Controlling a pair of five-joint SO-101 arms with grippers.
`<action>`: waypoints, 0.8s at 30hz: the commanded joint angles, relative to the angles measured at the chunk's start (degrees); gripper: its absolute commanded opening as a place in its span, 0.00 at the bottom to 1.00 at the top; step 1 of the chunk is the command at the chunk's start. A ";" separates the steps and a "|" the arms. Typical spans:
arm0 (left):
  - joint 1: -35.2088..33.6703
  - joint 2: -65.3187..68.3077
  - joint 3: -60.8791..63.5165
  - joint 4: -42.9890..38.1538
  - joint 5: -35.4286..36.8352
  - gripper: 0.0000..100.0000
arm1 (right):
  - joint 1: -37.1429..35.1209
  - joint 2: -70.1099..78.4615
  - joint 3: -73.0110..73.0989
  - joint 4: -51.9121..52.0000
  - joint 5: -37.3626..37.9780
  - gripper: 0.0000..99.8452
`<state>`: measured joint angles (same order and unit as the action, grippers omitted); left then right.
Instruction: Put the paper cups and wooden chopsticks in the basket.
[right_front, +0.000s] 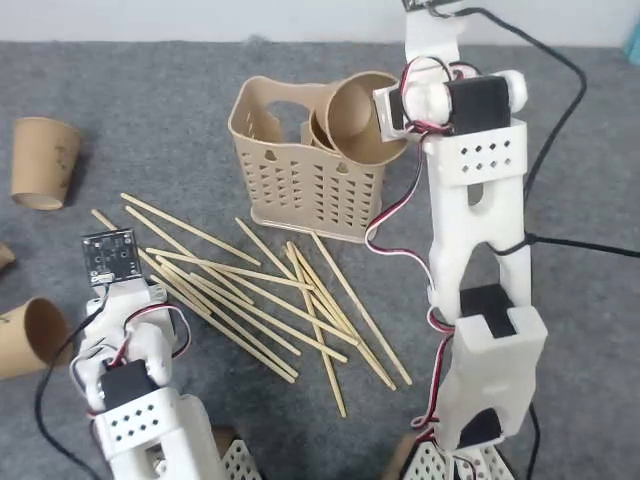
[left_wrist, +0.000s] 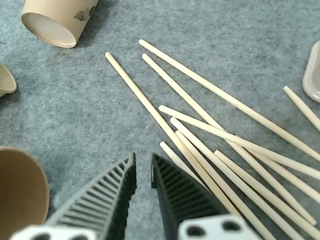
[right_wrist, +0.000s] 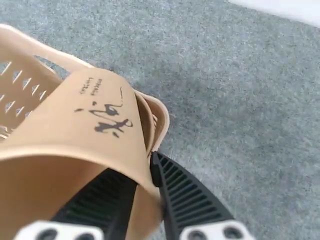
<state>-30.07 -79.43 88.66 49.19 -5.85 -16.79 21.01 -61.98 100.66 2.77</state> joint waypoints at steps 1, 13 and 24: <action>0.09 -0.79 -0.31 -1.23 -0.70 0.05 | -0.57 -7.60 0.00 2.33 1.49 0.01; 0.09 -0.79 -0.31 -1.23 -0.70 0.05 | -0.92 -9.98 7.82 2.24 5.98 0.01; 0.09 -0.79 -0.31 -1.23 -0.70 0.05 | -1.63 -10.24 8.00 2.15 -0.26 0.26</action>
<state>-30.07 -79.43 88.66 49.19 -5.85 -18.02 14.42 -53.45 100.66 6.11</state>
